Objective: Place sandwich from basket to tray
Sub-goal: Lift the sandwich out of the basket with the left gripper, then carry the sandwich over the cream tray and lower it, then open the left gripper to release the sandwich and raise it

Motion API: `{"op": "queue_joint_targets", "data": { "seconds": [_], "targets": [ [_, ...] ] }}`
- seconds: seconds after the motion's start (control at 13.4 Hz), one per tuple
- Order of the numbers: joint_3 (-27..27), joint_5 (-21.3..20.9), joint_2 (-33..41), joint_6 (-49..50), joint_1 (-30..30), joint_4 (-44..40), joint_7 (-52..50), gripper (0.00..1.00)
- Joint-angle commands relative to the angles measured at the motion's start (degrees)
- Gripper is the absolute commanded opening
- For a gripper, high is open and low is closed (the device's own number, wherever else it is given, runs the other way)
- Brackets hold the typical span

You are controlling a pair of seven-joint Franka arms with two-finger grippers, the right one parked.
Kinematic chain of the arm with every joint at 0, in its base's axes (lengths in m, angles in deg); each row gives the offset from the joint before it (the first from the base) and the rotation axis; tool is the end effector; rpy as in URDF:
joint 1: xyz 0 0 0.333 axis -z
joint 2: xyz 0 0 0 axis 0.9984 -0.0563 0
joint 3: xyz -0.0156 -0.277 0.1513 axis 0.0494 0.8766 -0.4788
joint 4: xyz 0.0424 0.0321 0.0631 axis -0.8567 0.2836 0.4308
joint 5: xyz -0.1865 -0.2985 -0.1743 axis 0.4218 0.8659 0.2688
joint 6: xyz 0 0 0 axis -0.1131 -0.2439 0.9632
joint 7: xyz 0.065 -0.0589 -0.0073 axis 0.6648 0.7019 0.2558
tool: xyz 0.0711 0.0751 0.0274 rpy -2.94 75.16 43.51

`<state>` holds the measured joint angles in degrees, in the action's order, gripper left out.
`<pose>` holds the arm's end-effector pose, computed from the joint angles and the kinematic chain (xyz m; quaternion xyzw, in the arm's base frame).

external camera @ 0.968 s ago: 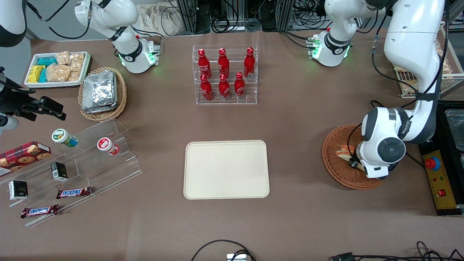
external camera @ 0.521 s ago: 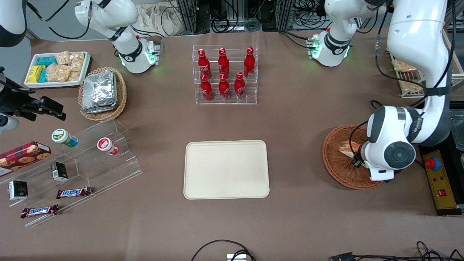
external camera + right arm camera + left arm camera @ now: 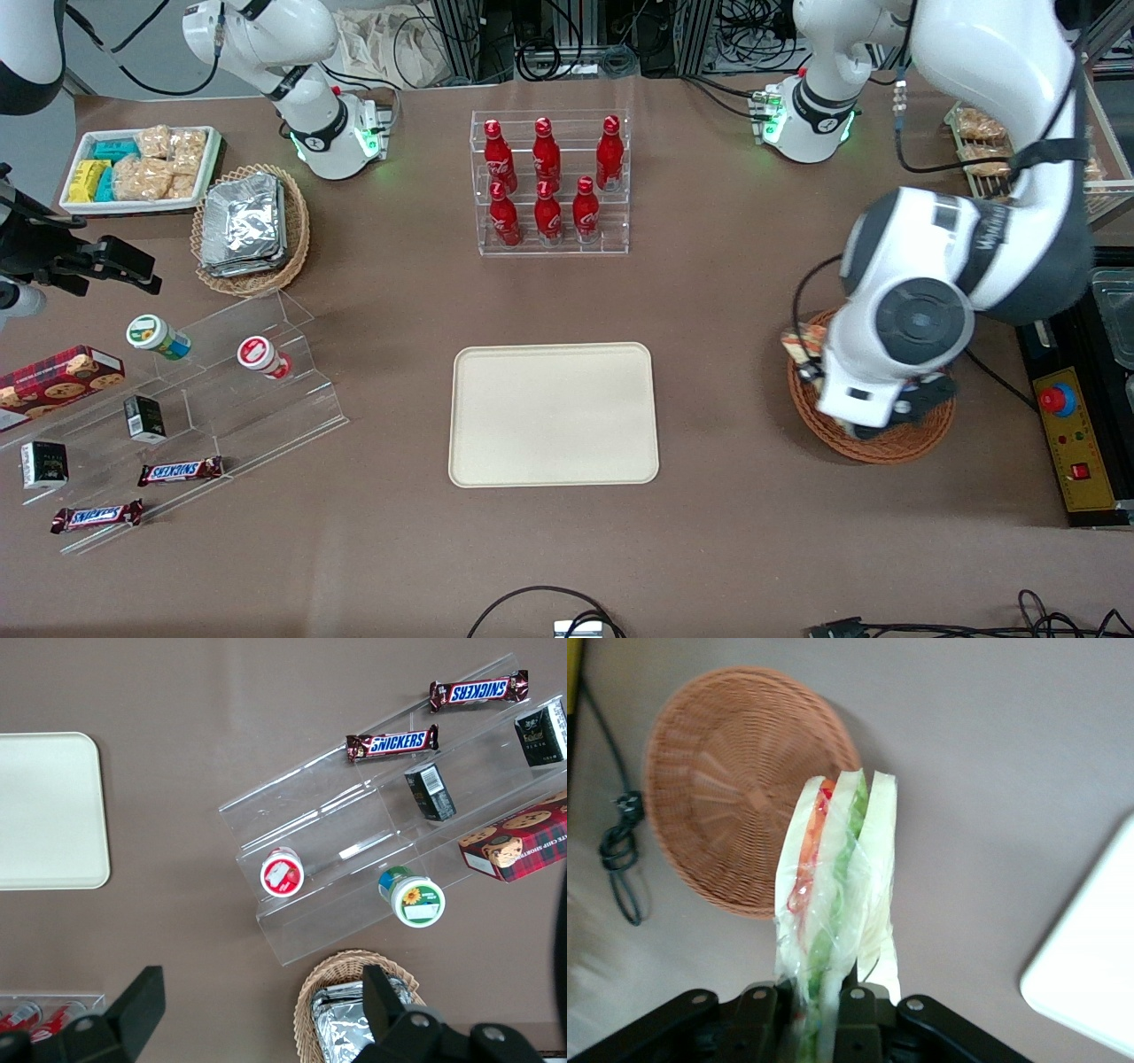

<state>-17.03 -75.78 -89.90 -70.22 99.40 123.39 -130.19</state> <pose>0.6300 -0.2360 0.4480 -0.9743 -0.1774 0.0745 0.1175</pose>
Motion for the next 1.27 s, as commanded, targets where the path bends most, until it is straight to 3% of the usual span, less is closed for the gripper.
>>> {"op": "queue_joint_targets", "data": {
  "seconds": [0.0,0.3,0.52,0.74,0.97,1.19],
  "targets": [
    [1.96,0.88,-6.28,0.96,4.76,-7.73,1.5,0.0],
    [4.78,1.24,-15.6,-12.44,11.18,-9.33,1.76,0.0],
    [4.78,0.98,-20.26,-20.73,11.54,-9.33,5.78,0.0],
    [4.52,0.54,-23.61,-24.96,11.63,-9.42,9.48,0.0],
    [4.6,-6.04,-25.02,-26.02,12.33,-9.42,9.85,0.0],
    [4.69,-6.05,-25.29,-26.02,12.33,-9.42,8.27,0.0]
  ]
}}
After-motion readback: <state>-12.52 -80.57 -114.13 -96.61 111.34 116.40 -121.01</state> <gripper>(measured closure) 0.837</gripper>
